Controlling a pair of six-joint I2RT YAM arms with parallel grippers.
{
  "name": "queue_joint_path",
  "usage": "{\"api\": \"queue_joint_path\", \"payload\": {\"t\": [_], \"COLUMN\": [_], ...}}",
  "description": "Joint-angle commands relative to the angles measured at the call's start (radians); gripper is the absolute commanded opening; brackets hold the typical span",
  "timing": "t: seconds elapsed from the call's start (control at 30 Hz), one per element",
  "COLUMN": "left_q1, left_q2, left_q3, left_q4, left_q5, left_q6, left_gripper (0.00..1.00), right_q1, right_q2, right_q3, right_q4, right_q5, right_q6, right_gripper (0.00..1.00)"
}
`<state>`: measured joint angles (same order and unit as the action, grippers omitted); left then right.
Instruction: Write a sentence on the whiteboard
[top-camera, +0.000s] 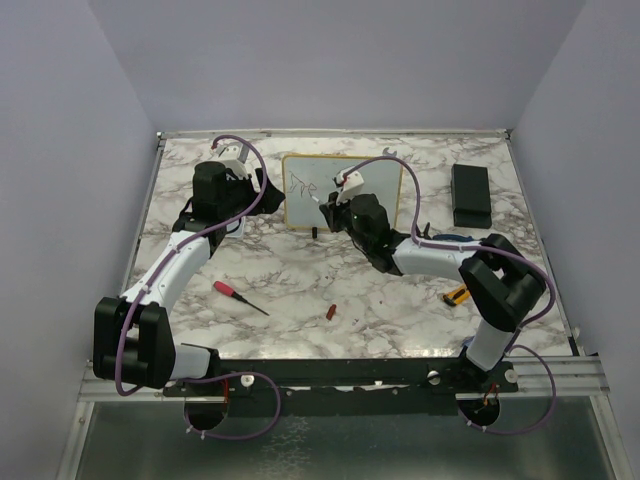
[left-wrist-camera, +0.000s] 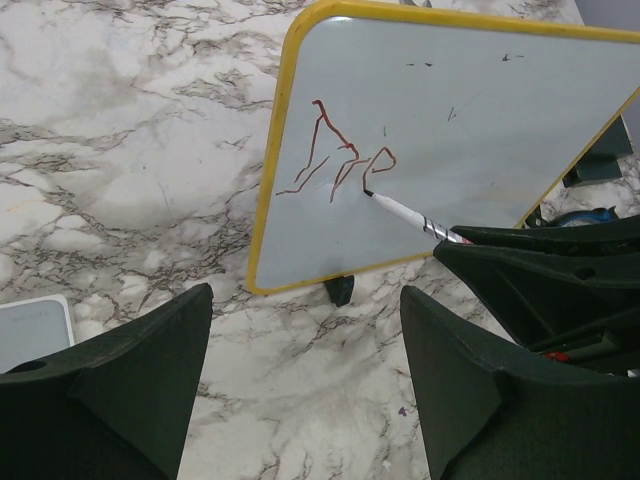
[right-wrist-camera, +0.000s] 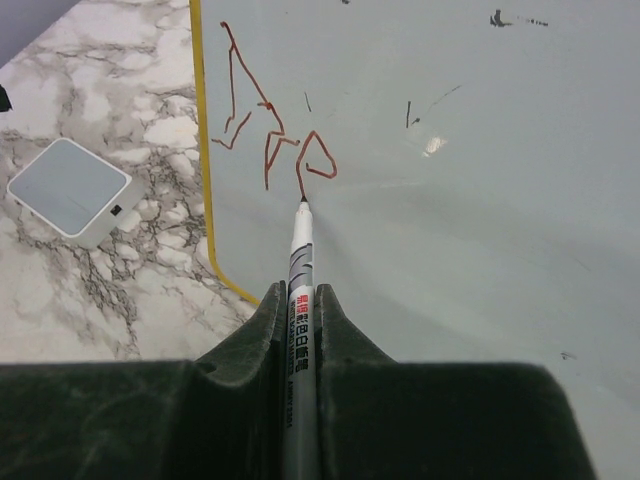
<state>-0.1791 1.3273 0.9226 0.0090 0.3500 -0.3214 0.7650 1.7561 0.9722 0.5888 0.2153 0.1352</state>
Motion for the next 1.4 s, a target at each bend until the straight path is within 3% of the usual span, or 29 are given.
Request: {"api": "queue_joint_path", "payload": {"t": [0.0,0.67,1.37], "left_q1": [-0.007,-0.007,-0.007], "left_q2": [-0.008,-0.01,-0.008], "left_q3": [-0.007,-0.008,-0.01], "left_q4": [0.003,0.003,0.003], "left_q5": [0.018,0.016,0.014], "left_q6": [-0.002,-0.001,0.004], "left_gripper": [0.76,0.76,0.76], "right_q1": [-0.001,0.001,-0.018], "right_q2": [0.0,-0.153,-0.078], "right_q3": [-0.029,-0.097,-0.027], "right_q4": [-0.021,0.024,0.014], "right_q5": [0.027,0.028,0.095], "right_q6": [0.006,-0.024,-0.048], "right_gripper": [0.01,0.01,0.01]}}
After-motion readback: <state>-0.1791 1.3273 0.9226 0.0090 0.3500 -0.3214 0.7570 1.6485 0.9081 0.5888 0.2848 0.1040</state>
